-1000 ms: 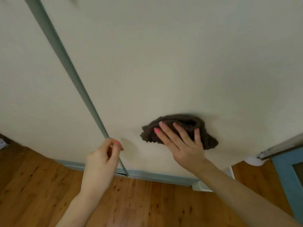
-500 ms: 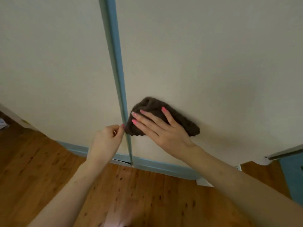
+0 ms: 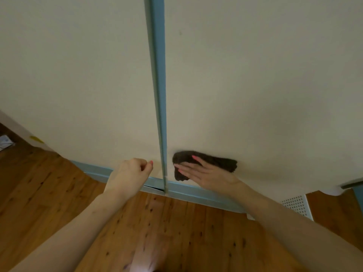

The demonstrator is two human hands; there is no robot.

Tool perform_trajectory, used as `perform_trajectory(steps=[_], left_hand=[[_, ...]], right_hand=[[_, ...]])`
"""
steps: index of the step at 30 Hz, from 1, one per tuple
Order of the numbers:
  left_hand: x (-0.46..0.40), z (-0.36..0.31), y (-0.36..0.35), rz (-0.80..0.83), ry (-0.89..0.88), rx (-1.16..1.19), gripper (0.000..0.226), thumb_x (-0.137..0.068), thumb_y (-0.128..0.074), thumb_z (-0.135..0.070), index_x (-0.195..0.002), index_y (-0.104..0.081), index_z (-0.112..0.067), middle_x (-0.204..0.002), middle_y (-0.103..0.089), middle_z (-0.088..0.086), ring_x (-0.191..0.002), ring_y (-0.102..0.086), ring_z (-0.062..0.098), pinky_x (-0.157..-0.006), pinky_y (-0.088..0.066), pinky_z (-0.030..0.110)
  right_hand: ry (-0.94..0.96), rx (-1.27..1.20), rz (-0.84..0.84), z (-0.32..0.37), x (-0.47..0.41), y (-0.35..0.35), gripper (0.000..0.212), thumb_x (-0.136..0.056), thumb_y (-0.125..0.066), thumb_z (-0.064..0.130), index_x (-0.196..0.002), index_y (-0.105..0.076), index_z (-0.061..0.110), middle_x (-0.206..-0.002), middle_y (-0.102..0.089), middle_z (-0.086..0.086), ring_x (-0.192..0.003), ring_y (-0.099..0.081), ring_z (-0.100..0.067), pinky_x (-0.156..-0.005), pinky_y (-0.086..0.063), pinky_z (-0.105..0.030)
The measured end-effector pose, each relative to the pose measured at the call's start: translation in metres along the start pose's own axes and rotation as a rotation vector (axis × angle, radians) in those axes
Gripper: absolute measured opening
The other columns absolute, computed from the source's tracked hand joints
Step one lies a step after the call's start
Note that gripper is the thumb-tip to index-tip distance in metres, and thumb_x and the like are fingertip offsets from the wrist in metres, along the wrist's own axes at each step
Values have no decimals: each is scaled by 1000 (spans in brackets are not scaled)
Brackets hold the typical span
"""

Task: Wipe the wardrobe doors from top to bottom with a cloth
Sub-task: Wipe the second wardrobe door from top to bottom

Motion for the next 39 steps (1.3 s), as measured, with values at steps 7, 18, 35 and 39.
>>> perform_trajectory(steps=[7, 18, 35, 39], left_hand=[[8, -41, -4, 30, -48, 19, 51, -96, -43, -36, -50, -39, -15, -44, -41, 2, -45, -40, 22, -48, -31, 31], [6, -71, -37, 60, -152, -70, 48, -95, -42, -41, -64, -58, -9, -47, -50, 4, -55, -56, 28, -59, -45, 36], [1, -49, -71, 67, -229, -222, 30, -90, -34, -57, -87, -56, -37, -75, -66, -14, -76, -66, 14, -68, -57, 35], [-1, -34, -72, 83, -184, -255, 33, -89, -31, -60, -85, -56, -39, -70, -65, -17, -73, -65, 9, -68, -57, 34]], right_hand=[[-463, -18, -187, -59, 105, 5, 52, -98, -36, 7, -148, -29, 20, -154, -22, 4, -135, -30, -18, -114, -8, -48], [164, -24, 259, 16, 170, -62, 79, -69, -77, 21, -140, -41, 15, -146, -40, 0, -131, -44, -15, -116, -10, -42], [356, -321, 637, 62, 222, -101, 67, -91, -36, -11, -129, 19, -7, -151, 19, -18, -141, 17, -31, -102, 24, -46], [342, -197, 573, 97, 224, -126, 76, -90, -47, -7, -136, 13, -10, -155, 9, -22, -143, 10, -33, -111, 13, -48]])
Point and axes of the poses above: each hand's wrist, its own x-axis away from the middle knuckle, its own y-axis out of the back of the hand, z = x × y, the point moved 3 cm from there along -x, towards the middle knuckle
